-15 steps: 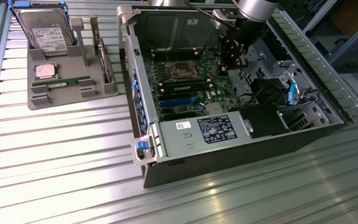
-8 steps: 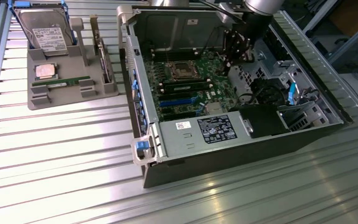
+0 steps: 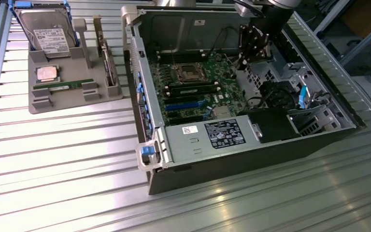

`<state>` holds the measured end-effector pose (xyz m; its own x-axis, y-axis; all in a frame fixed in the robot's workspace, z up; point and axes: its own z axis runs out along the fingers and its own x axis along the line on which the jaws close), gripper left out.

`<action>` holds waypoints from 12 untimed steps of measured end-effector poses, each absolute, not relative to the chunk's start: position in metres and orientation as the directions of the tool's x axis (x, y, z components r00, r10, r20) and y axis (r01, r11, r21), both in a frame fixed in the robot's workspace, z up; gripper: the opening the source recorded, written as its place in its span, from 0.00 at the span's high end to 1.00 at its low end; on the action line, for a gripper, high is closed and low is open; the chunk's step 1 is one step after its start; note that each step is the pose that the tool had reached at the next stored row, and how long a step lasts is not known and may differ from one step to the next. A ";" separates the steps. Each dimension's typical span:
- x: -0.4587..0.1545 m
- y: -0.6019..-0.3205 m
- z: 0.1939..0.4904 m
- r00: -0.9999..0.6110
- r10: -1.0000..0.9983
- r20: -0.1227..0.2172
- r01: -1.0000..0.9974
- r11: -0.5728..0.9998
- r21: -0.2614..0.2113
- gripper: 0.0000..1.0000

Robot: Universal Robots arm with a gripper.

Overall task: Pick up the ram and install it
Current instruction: 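Insert the ram into the slot, then press down the ram until it locks into place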

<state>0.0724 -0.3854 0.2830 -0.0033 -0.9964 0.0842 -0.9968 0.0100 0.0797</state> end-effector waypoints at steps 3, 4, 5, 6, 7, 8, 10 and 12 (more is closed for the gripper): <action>0.073 -0.385 0.283 -0.003 -0.996 0.084 -0.997 0.010 0.080 0.89; 0.073 -0.385 0.283 -0.003 -0.996 0.084 -0.997 0.010 0.080 0.89; 0.073 -0.385 0.283 -0.003 -0.996 0.084 -0.997 0.010 0.080 0.89; 0.073 -0.385 0.283 -0.003 -0.996 0.084 -0.997 0.010 0.080 0.89; 0.072 -0.385 0.283 -0.003 -0.996 0.084 -0.997 0.010 0.080 0.89; 0.070 -0.385 0.283 -0.003 -0.996 0.084 -0.997 0.010 0.080 0.89; 0.064 -0.385 0.281 -0.003 -0.996 0.084 -0.997 0.010 0.080 0.89; 0.055 -0.385 0.277 -0.003 -0.996 0.084 -0.997 0.010 0.080 0.89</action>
<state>0.0550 -0.3854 0.2769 -0.0034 -0.9964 0.0843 -0.9968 0.0101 0.0797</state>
